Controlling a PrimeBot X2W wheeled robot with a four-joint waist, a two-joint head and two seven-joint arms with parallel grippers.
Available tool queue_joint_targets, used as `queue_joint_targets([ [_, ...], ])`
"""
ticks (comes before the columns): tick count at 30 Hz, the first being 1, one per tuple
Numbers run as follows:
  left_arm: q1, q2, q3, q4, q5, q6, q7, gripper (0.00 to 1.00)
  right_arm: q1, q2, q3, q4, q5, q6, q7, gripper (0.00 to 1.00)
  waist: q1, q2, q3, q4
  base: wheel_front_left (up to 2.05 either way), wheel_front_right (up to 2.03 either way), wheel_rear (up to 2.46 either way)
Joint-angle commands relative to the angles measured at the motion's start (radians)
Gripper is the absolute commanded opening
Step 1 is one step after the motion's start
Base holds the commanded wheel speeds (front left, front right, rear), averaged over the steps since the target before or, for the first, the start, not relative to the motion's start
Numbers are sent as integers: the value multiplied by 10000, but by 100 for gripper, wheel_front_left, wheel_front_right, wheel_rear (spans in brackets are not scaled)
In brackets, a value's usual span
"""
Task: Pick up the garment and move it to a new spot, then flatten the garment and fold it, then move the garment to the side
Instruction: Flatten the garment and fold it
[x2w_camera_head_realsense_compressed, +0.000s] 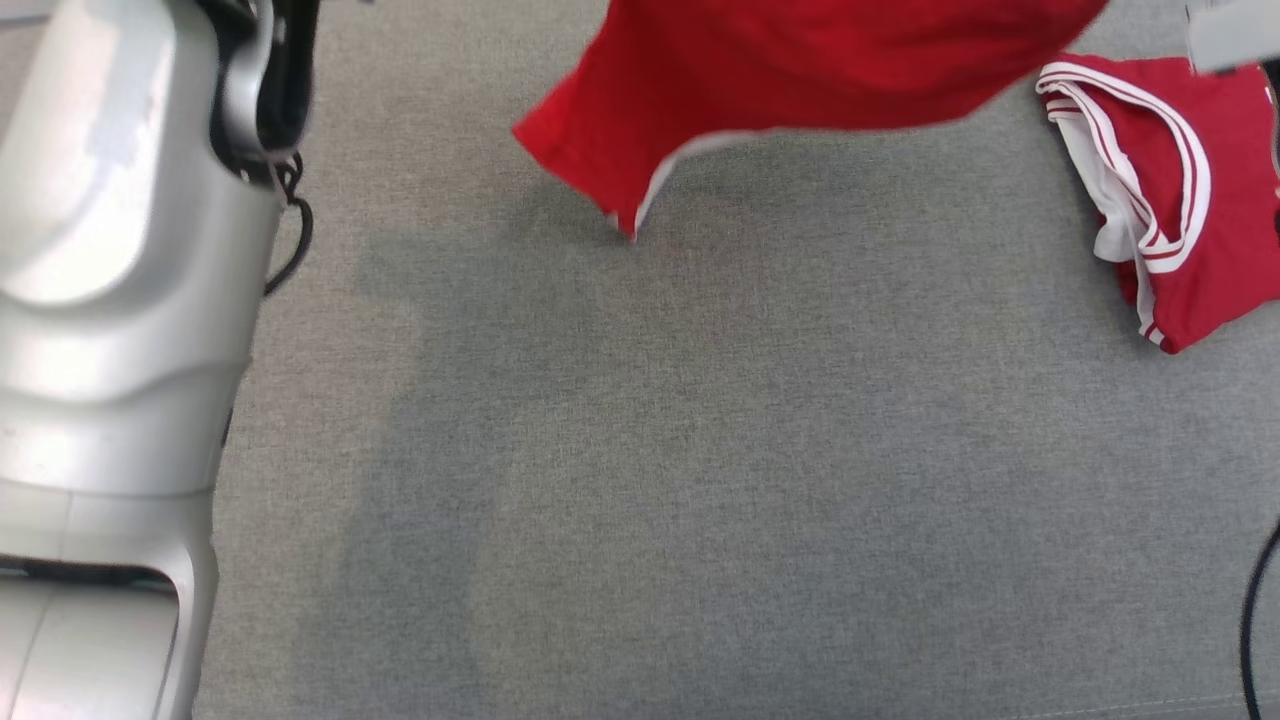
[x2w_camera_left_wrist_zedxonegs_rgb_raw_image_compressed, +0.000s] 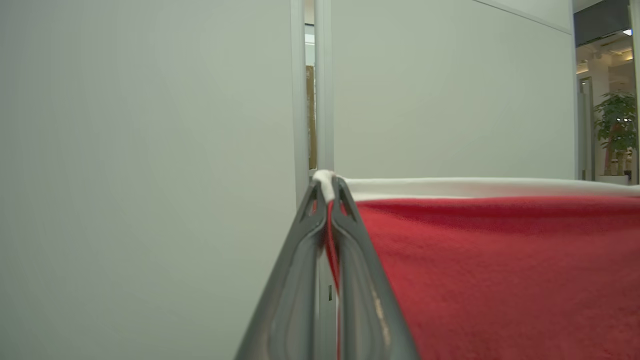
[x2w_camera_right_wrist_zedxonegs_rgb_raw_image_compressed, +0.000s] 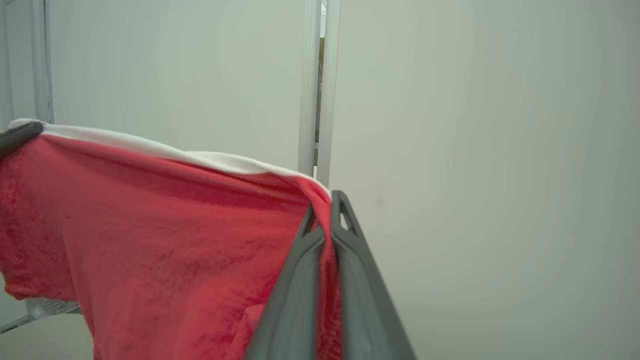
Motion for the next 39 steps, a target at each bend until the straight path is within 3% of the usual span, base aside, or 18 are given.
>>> queue_joint_targets([
  [1,-553,21,241,710,97,-45,-97,0,-695,215,201,677,71,-42,-304,0,-1,-1,509,-158,0,0,0],
  [5,-1511,-103,716,2171,398,-124,-141,0,-2313,1013,813,2771,-15,-40,-1299,0,-1,-1,659,-373,0,0,0],
  [9,-1398,-356,1308,2978,719,-88,-137,0,-3137,1744,1451,4766,125,-39,-2202,0,-1,-1,1005,-410,0,0,0],
  [15,-116,-885,2243,3833,895,-69,-142,0,-2880,2399,2433,6970,466,-34,-2594,0,-1,-1,1526,-311,0,0,0],
  [17,412,-1031,2480,4096,935,-104,-142,0,-2642,2517,2664,7206,604,-34,-2604,0,-1,-1,1639,-280,0,0,0],
  [24,2093,-1201,3104,3819,1005,-388,-143,0,-799,2558,2661,6598,582,-36,-2604,0,-1,-1,1669,-227,0,0,0],
  [31,4669,-1206,2831,1314,508,-787,-144,0,2103,2336,2260,4646,301,-34,-2605,0,-1,-1,887,-122,0,0,0],
  [39,8053,-1210,2508,-1066,820,-967,-144,0,5872,2053,1952,2137,-98,-34,-2606,0,-1,-1,-485,-10,0,0,0],
])
